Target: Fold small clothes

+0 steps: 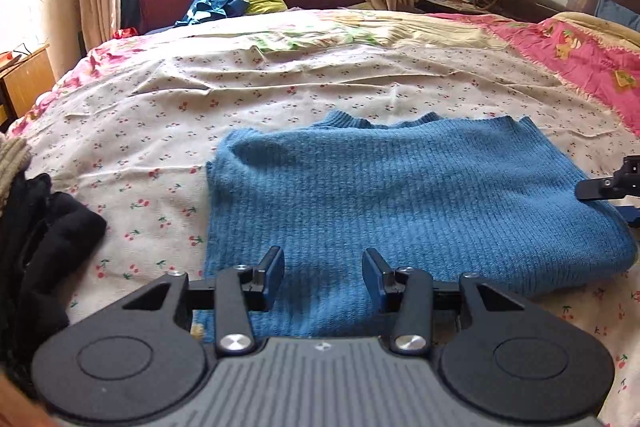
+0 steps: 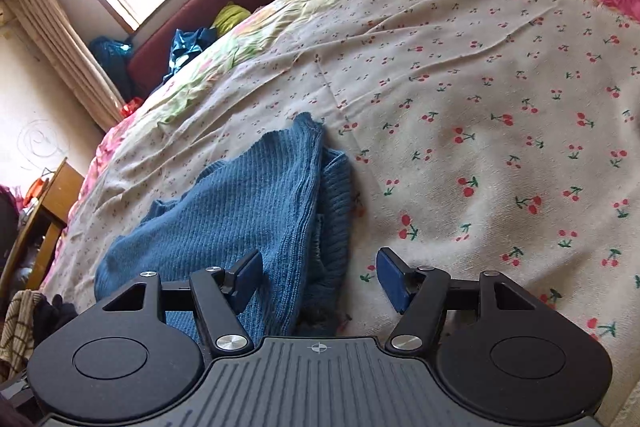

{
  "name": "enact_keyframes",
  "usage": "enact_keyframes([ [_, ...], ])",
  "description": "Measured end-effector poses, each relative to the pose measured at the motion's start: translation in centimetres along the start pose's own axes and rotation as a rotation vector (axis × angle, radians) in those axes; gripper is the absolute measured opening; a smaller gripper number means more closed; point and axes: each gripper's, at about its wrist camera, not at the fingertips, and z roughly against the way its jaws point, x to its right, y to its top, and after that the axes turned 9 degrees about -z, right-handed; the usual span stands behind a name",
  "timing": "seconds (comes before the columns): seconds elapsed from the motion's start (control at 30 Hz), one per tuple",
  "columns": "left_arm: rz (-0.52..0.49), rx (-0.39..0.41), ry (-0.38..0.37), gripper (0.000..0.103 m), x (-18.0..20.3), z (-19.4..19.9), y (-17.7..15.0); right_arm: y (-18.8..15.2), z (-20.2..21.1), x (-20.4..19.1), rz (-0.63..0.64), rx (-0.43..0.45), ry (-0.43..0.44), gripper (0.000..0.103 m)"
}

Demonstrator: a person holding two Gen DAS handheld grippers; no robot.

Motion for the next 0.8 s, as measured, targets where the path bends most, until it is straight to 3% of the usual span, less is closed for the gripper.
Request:
enact_keyframes([
  [0.23,-0.038,-0.039,-0.019,0.058,0.4,-1.7,-1.2,0.5,-1.7,0.6,-0.039,-0.022,0.044,0.068],
  [0.47,0.019,0.034,-0.022,0.059,0.2,-0.7,-1.0,0.4,-2.6,0.6,-0.016,-0.016,0.048,0.070],
  [0.6,-0.020,0.058,-0.041,0.058,1.8,-1.2,0.0,0.9,-3.4,0.5,-0.025,-0.017,0.058,0.071],
  [0.8,-0.039,0.027,-0.057,0.060,2.2,-2.7,-0.1,1.3,-3.4,1.5,-0.079,-0.027,0.105,0.070],
])
